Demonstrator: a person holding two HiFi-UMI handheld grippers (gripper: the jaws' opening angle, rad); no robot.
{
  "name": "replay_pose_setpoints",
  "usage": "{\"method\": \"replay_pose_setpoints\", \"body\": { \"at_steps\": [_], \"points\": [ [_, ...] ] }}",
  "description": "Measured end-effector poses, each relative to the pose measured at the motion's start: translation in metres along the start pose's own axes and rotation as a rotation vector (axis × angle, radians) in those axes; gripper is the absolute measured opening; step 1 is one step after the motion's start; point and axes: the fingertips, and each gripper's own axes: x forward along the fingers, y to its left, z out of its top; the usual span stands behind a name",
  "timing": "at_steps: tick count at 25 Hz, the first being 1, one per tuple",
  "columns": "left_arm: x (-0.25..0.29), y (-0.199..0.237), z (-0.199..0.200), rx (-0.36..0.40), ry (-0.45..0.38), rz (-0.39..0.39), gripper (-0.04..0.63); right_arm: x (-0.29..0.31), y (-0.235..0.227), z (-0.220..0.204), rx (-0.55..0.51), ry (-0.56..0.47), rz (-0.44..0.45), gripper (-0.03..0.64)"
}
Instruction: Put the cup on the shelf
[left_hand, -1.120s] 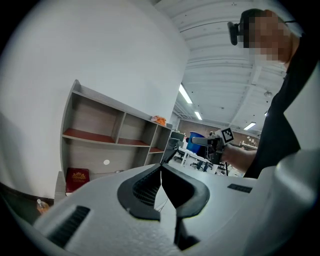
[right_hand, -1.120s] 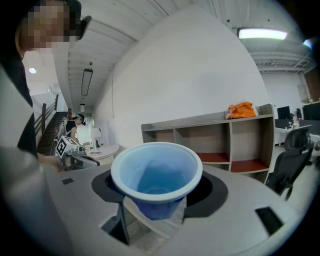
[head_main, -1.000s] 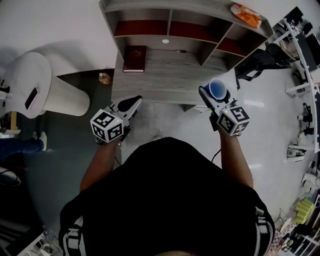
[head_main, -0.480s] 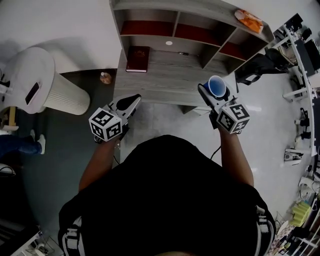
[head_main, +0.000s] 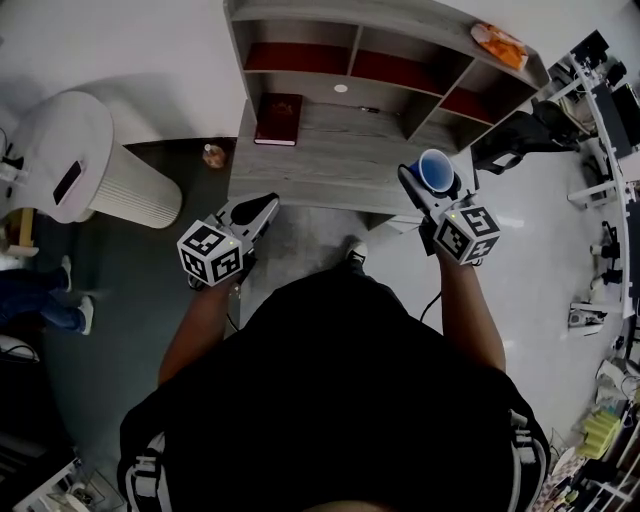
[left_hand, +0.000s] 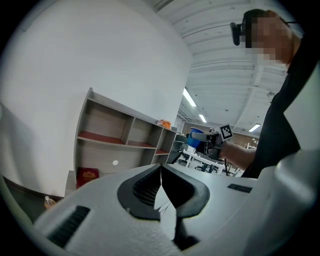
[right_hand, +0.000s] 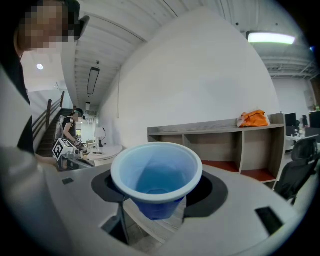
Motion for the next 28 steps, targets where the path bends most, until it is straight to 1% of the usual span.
{"method": "replay_pose_setpoints", "body": {
  "at_steps": [8, 12, 23, 28],
  "points": [
    [0.014, -0.003, 0.0, 0.008, 0.024, 0.006, 0.018, 0.006, -0.02, 0.0, 0.018, -0.019, 0.003, 0.307],
    [0.023, 0.004, 0.005, 0.009, 0.017, 0.025, 0.018, 0.012, -0.032, 0.001, 0.018, -0.026, 0.009, 0.307],
    [0.066, 0.018, 0.021, 0.0, 0.023, 0.052, 0.018, 0.043, -0.079, 0.005, 0.035, -0.025, 0.038, 0.307],
    [0.09, 0.02, 0.029, -0.007, 0.014, 0.05, 0.018, 0.055, -0.099, 0.007, 0.032, -0.009, 0.051, 0.307]
  ]
}}
